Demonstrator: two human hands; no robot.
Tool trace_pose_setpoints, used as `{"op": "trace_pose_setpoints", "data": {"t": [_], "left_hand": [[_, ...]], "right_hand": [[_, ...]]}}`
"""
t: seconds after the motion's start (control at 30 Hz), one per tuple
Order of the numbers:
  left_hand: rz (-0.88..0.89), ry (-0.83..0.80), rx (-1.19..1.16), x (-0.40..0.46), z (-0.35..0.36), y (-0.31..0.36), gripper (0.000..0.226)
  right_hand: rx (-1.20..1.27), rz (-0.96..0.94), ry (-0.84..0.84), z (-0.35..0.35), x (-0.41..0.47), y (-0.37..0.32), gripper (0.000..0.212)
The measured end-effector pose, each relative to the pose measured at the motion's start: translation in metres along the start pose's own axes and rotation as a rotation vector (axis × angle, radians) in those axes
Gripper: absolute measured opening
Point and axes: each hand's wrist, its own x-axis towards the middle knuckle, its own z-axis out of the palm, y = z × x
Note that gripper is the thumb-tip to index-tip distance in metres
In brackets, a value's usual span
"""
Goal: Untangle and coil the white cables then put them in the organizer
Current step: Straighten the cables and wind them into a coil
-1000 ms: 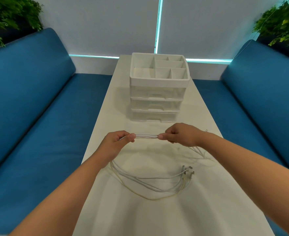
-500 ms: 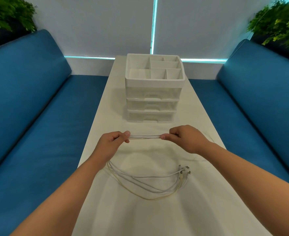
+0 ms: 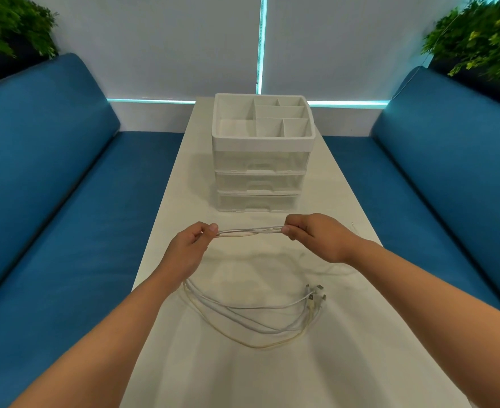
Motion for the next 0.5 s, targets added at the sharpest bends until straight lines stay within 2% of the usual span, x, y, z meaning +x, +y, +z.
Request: {"op": "trace_pose_setpoints", "data": {"t": [0.07,0.13,0.23,0.3,0.4,0.5], "left_hand": [[-0.008,-0.043,0.061,0.002,-0.003,-0.001,0.038],[0.042,-0.027,0.19,0.009,-0.004,-0.002,0.034],[0.24,0.063,0.403,0.014,0.009,0.023,0.03],[0.347,0.035,0.484,0.015,0.03,0.051,0.033],[0.363,-0.083,0.602,0.011,0.064,0.079,0.044],[0.342,-0.059,0.693,0.01,0.077,0.081,0.058]], "right_hand": [[-0.019,0.006,-0.024,-0.001,0.0,-0.001,0.033],[-0.036,0.009,-0.045,-0.003,0.001,-0.002,0.036],[-0.067,0.006,-0.083,-0.003,0.004,-0.007,0.033],[-0.078,-0.007,-0.1,-0.002,0.009,-0.012,0.031],[-0.019,-0.021,-0.111,-0.005,0.014,-0.02,0.02],[0.101,-0.011,-0.084,-0.007,0.012,-0.017,0.019]]}}
